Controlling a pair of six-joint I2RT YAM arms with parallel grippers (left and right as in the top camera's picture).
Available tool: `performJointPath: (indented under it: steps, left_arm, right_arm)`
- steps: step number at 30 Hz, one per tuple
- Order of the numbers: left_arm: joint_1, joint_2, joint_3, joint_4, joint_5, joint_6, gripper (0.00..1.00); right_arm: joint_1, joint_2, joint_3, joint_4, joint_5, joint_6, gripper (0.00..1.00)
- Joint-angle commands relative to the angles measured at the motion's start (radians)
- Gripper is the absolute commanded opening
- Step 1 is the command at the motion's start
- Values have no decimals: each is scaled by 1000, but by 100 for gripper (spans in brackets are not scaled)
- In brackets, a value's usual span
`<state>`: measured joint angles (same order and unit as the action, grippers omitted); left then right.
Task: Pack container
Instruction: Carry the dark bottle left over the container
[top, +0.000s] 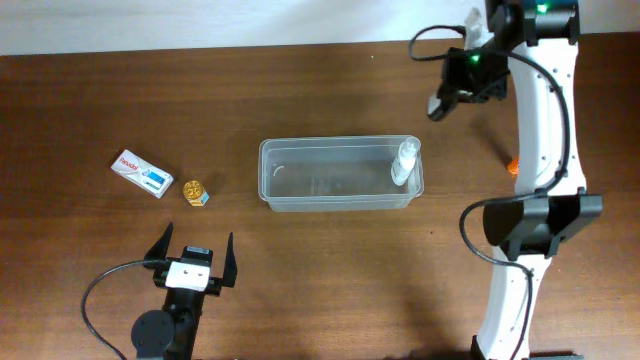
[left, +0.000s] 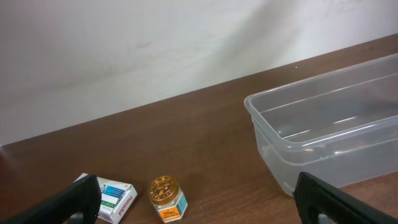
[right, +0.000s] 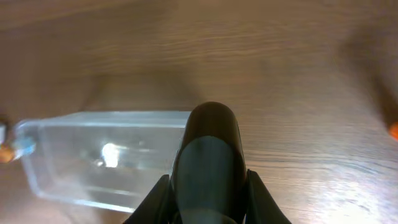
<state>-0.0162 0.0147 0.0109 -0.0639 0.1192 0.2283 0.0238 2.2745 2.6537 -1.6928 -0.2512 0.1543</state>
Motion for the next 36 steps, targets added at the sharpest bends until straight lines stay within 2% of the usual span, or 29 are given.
performJointPath:
  steps: [1,9,20,26,36]
  left_arm:
    - [6,-9,-2,-5,-4,12,99]
    - [6,-9,-2,-5,-4,12,99]
    - [6,-9,-2,-5,-4,12,99]
    - [6,-9,-2,-5,-4,12,99]
    - [6,-9,-2,-5,-4,12,99]
  right_arm:
    - [64,-78,31,-6,-56,-20,20]
    - [209,-116,29,-6,-24,-19,20]
    - [409,-113,-87,-6,295,120,20]
    - [437,-113,-270,34,395,256,19]
    - [434,-113,-486,199,395,274,19]
